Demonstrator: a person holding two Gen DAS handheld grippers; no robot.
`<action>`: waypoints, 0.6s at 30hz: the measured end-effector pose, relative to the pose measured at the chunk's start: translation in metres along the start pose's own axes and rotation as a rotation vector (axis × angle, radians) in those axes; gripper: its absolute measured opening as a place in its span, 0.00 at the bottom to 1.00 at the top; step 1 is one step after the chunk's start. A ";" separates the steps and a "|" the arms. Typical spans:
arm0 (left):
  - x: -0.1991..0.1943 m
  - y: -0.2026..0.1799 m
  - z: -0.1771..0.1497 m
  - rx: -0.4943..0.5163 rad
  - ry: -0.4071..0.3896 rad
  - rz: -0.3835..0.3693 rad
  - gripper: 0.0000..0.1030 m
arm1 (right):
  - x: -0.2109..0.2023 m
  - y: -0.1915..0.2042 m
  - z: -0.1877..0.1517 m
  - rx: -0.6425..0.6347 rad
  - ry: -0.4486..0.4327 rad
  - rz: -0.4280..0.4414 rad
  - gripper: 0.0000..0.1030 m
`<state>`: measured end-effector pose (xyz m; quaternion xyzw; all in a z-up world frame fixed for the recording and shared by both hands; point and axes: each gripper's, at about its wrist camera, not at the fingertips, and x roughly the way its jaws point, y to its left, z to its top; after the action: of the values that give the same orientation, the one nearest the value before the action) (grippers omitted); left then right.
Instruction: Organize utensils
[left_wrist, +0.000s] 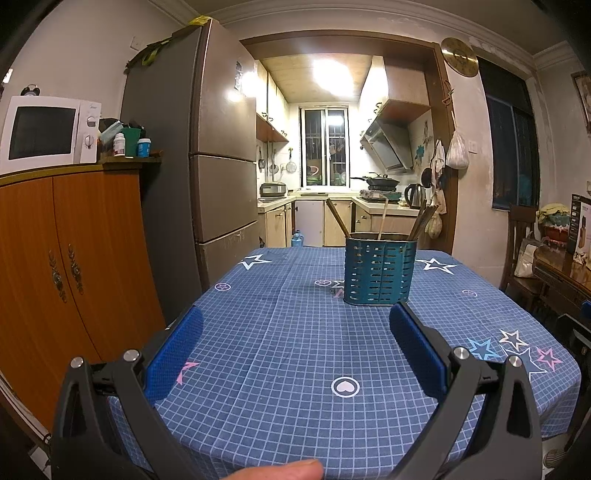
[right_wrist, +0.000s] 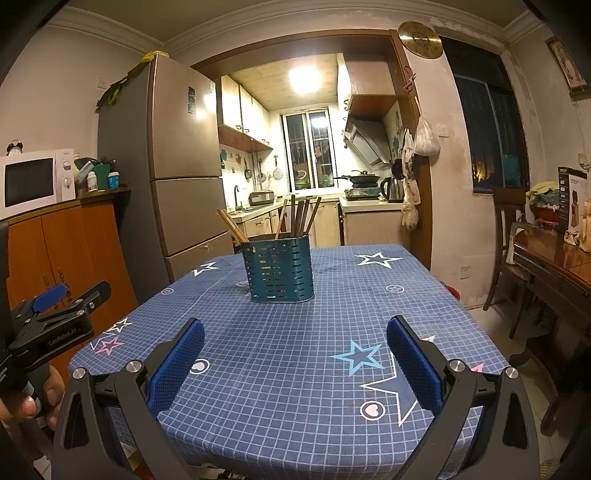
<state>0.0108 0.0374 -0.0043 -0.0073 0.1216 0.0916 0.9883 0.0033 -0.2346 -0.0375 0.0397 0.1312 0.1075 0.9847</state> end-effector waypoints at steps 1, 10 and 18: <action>0.000 -0.001 0.001 0.000 0.000 0.000 0.95 | 0.000 0.000 0.000 0.000 0.000 0.000 0.96; 0.001 -0.002 0.001 0.001 -0.002 -0.001 0.95 | 0.000 0.000 0.000 0.001 0.001 0.001 0.96; 0.002 -0.005 0.002 0.003 0.000 -0.004 0.95 | 0.004 0.001 -0.001 0.006 0.007 0.006 0.96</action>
<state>0.0142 0.0332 -0.0029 -0.0061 0.1215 0.0895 0.9885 0.0067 -0.2322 -0.0396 0.0425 0.1347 0.1102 0.9838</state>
